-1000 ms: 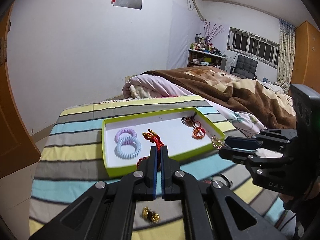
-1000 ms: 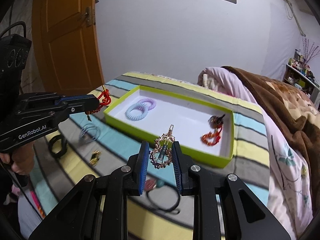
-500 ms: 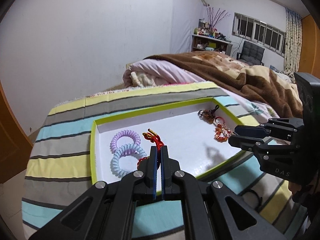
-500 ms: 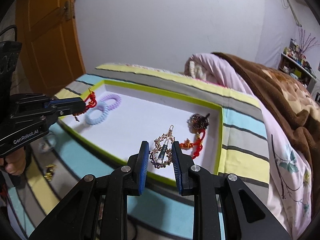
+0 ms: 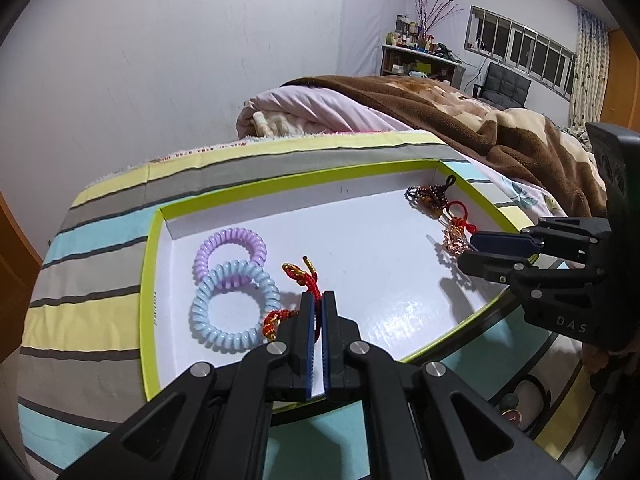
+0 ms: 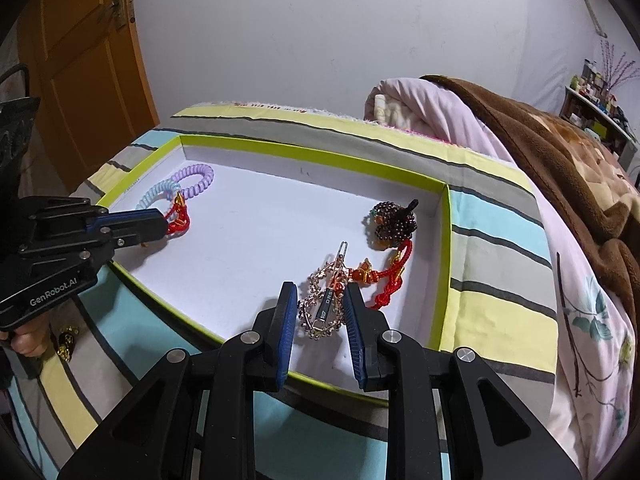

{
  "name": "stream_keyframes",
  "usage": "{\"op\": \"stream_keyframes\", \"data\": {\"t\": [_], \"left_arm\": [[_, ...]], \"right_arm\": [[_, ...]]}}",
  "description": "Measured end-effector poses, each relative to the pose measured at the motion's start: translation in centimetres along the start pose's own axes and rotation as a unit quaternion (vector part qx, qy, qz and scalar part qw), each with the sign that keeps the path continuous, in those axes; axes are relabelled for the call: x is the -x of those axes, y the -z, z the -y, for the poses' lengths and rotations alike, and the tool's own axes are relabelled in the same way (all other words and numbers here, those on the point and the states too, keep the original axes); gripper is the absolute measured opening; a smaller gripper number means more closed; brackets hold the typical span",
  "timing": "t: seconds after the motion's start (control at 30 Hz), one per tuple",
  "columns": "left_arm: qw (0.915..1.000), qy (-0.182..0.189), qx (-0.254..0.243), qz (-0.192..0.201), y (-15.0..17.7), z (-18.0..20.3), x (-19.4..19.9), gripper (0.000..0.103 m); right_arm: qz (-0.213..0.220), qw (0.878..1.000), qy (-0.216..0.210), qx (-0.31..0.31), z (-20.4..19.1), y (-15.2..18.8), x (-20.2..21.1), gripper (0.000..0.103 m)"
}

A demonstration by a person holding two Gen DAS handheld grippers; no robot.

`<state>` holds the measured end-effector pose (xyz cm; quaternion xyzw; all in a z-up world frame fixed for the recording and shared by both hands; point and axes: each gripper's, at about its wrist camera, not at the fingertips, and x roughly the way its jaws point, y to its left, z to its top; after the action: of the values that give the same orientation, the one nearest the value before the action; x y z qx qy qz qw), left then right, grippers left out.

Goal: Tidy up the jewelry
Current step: 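Carry both items into the green tray and open both tools, then withdraw both tools from the tray toward the remaining accessories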

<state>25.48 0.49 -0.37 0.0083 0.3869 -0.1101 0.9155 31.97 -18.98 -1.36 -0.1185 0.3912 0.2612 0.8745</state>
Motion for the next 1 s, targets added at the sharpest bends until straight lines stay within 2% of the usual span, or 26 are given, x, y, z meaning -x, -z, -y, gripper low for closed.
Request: {"op": "stream_keyframes", "data": {"t": [0.2, 0.23, 0.3, 0.4, 0.7, 1.0], "left_arm": [[0.9999, 0.009, 0.003, -0.002, -0.1, -0.1, 0.3, 0.004], [0.9999, 0.011, 0.003, -0.001, -0.1, -0.1, 0.4, 0.004], [0.9999, 0.013, 0.004, 0.000, -0.1, -0.2, 0.6, 0.007], [0.9999, 0.012, 0.006, 0.002, 0.0, -0.2, 1.1, 0.012], [0.9996, -0.002, 0.012, 0.024, 1.1, -0.1, 4.4, 0.012], [0.9976, -0.014, 0.047, 0.050, 4.0, 0.4, 9.2, 0.012]], "right_arm": [[0.002, 1.000, 0.005, 0.005, -0.2, -0.1, 0.2, 0.026], [0.005, 1.000, 0.002, 0.003, -0.3, 0.0, 0.4, 0.028], [0.010, 1.000, -0.002, 0.001, -0.3, 0.0, 0.7, 0.040], [0.014, 1.000, -0.001, 0.001, -0.6, 0.1, 1.3, 0.040], [0.040, 0.999, -0.001, -0.017, -1.3, 1.3, 4.6, 0.040], [0.061, 0.998, -0.002, -0.035, -3.3, 4.6, 9.6, 0.040]]}}
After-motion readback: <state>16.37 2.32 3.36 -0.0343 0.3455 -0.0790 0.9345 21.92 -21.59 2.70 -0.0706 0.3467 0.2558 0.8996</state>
